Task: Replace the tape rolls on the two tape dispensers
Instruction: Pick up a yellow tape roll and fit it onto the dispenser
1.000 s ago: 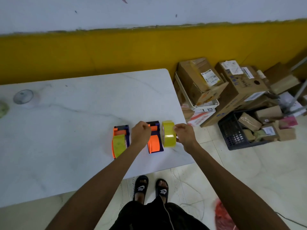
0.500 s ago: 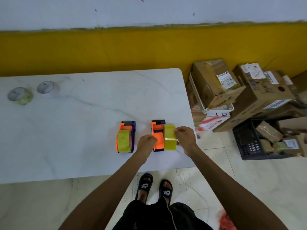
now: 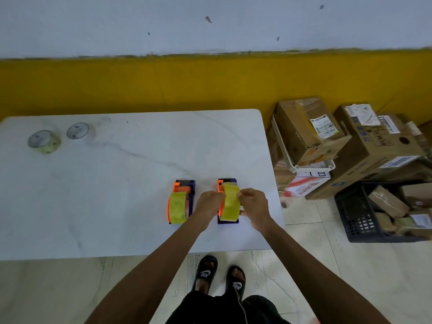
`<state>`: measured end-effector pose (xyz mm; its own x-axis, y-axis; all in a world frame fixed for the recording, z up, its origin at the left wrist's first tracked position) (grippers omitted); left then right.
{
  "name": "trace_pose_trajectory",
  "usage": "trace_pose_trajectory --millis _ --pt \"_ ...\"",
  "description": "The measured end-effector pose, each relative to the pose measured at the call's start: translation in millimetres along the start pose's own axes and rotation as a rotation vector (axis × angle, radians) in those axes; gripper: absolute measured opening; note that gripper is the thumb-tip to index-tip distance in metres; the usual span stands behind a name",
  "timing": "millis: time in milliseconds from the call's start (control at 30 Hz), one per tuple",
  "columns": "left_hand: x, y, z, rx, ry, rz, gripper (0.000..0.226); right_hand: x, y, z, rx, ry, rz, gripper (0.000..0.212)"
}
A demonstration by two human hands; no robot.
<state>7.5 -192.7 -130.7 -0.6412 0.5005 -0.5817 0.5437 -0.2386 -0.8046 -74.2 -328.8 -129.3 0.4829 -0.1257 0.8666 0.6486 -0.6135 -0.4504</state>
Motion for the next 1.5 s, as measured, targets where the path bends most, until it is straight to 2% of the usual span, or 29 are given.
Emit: trace_pose_trajectory --millis 200,300,400,567,667,733,833,1033,1333,1433,1500 --pt "11.8 1.2 3.1 -0.010 0.160 0.077 0.042 -1.3 -6.6 11.7 0.012 -0.063 -0.018 0.011" --pt "11.0 2.0 2.0 -0.027 0.215 0.113 0.040 3.0 -0.5 9.8 0.018 -0.140 -0.041 0.020" --pt "9.7 3.9 1.0 -0.033 0.276 0.144 0.032 30.5 20.0 7.6 0.041 -0.478 -0.196 0.028" --pt "11.2 5.6 -1.0 -0.033 0.304 0.216 0.037 68.4 66.6 31.7 0.273 -0.858 -0.362 0.025" --pt "11.1 5.3 -1.6 -0.017 0.301 0.227 0.036 64.2 91.7 48.7 0.415 -1.074 -0.325 0.022" --pt "10.3 4.7 -2.3 -0.020 0.309 0.230 0.037 55.3 95.8 58.0 0.516 -1.178 -0.236 0.031" --pt "8.5 3.2 -2.7 -0.032 0.327 0.236 0.037 45.9 97.9 66.2 0.581 -1.192 -0.180 0.036" --pt "7.4 7.2 -3.5 -0.066 0.359 0.229 0.042 34.0 111.3 64.7 0.494 -1.111 -0.248 0.040" --pt "-8.3 2.6 -1.5 -0.177 0.594 0.226 0.045 24.6 115.0 66.8 0.578 -1.023 -0.380 0.018" --pt "-9.2 2.2 0.5 -0.217 0.681 0.238 0.053 28.2 115.9 61.8 0.559 -0.903 -0.411 0.016" --pt "-15.3 -1.7 0.4 -0.285 0.805 0.272 0.062 32.3 115.7 59.9 0.542 -0.910 -0.405 0.017"
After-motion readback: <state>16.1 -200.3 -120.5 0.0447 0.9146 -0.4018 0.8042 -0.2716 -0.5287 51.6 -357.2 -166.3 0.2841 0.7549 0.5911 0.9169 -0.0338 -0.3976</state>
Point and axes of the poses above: each hand's wrist, its own y-axis towards the middle knuckle, its own z-axis out of the palm, x = y × z, the point moved 8 cm from there along y, towards the middle knuckle, and after that the axes turned 8 degrees about -z, right-handed, at the moved point
